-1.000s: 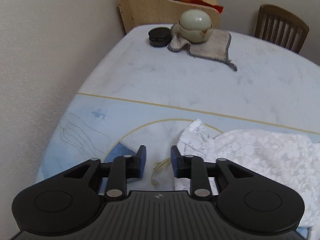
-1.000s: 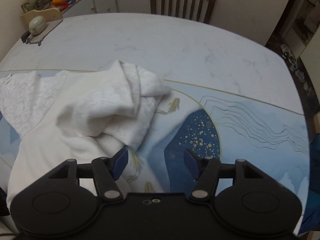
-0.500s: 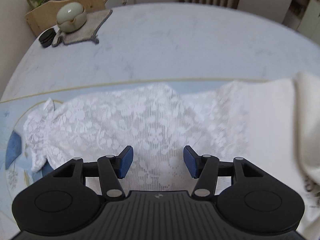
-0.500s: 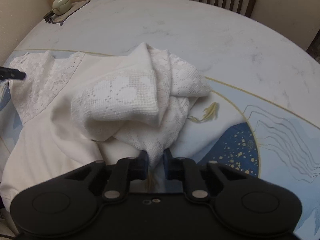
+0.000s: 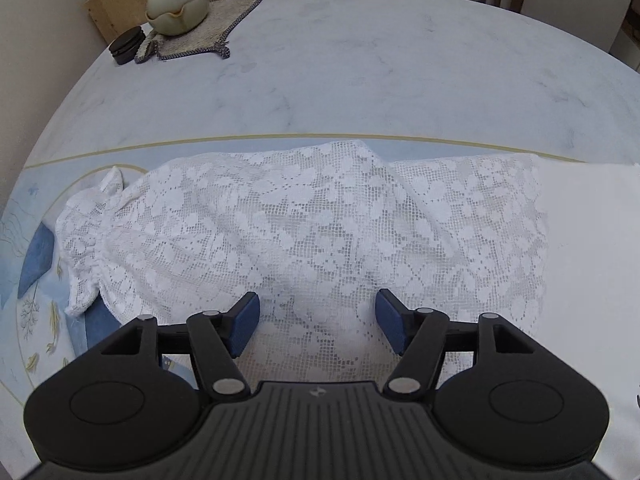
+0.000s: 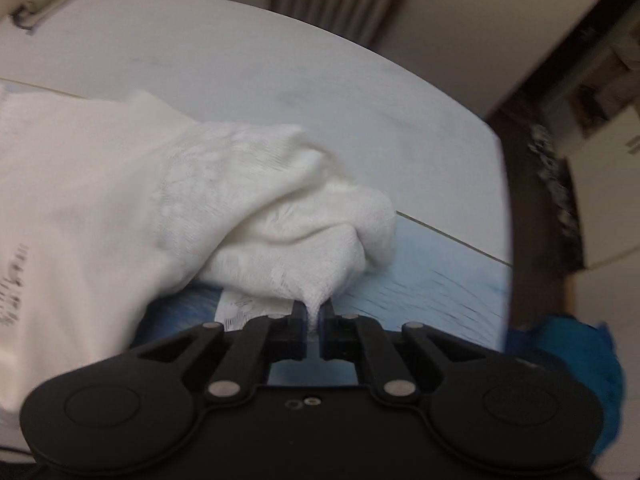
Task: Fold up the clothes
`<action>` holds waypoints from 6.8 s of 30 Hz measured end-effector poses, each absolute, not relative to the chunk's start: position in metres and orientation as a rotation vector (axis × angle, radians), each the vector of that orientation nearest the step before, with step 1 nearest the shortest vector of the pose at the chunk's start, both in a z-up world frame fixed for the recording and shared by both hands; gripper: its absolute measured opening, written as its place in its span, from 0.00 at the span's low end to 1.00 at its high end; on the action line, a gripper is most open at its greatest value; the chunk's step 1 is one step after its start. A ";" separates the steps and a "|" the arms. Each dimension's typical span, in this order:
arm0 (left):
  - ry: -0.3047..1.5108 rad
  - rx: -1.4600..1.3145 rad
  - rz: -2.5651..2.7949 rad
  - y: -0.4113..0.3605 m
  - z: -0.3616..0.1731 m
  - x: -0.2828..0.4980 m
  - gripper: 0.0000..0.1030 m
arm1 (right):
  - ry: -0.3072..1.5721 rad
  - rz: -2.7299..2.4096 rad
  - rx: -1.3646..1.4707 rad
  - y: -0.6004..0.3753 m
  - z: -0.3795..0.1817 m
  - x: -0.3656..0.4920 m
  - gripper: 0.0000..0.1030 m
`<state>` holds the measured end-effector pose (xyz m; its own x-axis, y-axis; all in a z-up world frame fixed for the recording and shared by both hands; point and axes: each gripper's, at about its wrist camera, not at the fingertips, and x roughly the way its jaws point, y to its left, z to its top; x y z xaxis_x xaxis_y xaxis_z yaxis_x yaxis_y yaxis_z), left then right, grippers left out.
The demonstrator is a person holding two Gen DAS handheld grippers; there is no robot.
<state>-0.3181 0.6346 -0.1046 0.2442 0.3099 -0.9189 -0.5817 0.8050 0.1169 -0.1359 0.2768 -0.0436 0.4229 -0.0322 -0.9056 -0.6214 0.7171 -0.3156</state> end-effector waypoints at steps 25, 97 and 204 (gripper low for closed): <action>1.137 -0.155 0.521 0.618 -0.087 -0.304 0.63 | 1.262 0.257 -0.858 0.158 -0.096 -0.129 1.00; 1.198 -0.009 0.327 0.733 -0.111 -0.299 0.15 | 1.313 0.737 -0.471 0.377 -0.096 -0.191 1.00; 1.064 -0.311 -0.421 0.584 -0.052 -0.358 0.60 | 1.255 0.824 -0.357 0.411 -0.046 -0.308 1.00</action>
<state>-0.3584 0.5842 -0.0521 0.4181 -0.4761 -0.7737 0.1826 0.8783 -0.4418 -0.3078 0.4113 -0.0462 0.0792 0.3510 -0.9330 -0.7167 0.6706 0.1915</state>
